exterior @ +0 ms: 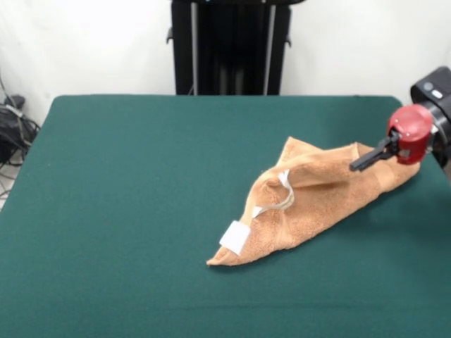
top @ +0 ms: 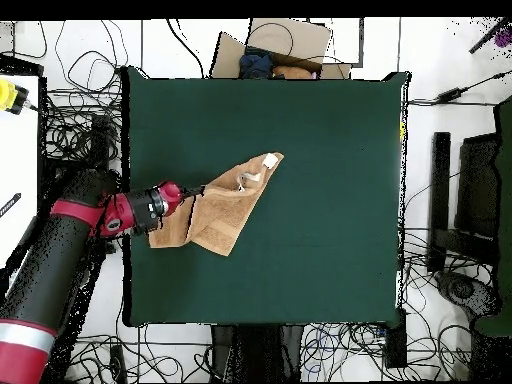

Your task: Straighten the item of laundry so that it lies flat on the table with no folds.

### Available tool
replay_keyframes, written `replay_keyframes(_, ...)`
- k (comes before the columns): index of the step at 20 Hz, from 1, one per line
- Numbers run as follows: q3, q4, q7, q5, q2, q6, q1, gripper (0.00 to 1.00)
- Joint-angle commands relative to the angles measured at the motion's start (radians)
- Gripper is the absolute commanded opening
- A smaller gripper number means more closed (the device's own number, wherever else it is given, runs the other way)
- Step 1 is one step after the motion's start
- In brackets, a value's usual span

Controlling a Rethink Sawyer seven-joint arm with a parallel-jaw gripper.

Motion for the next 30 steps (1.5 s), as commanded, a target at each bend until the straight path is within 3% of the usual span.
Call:
replay_keyframes(1, 0.137, 0.033, 0.215, 0.068, -0.015, -0.035, -0.053, 0.00)
replay_keyframes(13, 0.102, -0.002, 0.269, 0.079, 0.005, 0.063, -0.041, 0.00)
replay_keyframes(18, 0.090, -0.059, 0.309, 0.121, 0.040, 0.136, -0.053, 0.00)
replay_keyframes(30, 0.045, -0.165, 0.319, 0.121, 0.115, 0.218, -0.033, 0.00)
